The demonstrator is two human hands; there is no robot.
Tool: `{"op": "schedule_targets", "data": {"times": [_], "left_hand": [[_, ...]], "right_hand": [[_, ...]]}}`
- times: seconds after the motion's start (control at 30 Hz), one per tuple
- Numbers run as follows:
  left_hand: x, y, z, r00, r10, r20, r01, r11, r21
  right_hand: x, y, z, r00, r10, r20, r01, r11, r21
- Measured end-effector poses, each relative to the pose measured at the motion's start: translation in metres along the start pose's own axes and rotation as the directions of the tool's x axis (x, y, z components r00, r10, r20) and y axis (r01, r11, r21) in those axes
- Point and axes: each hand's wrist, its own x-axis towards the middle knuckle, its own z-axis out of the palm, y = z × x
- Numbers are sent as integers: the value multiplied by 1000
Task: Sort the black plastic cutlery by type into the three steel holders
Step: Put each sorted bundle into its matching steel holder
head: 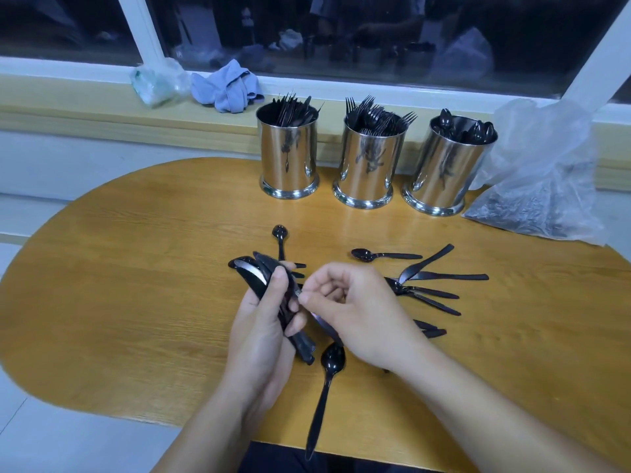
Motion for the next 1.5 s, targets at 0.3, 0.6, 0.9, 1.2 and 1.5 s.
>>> {"op": "schedule_targets", "data": {"times": [0.3, 0.6, 0.9, 1.2, 1.5], "left_hand": [[4, 4, -24, 994, -5, -106, -13, 986, -167], [-6, 5, -41, 994, -54, -93, 32, 974, -223], [-8, 5, -39, 995, -44, -89, 32, 991, -128], [-13, 8, -19, 995, 92, -28, -89, 992, 95], [-3, 15, -46, 987, 70, -145, -82, 994, -76]], "right_hand": [[46, 58, -38, 993, -73, -97, -20, 694, -719], [68, 75, -43, 999, -41, 10, 28, 455, -890], [61, 49, -36, 980, -200, -9, 151, 767, -623], [6, 2, 21, 982, -165, 87, 173, 980, -96], [78, 54, 14, 990, -132, -41, 86, 820, -566]]}}
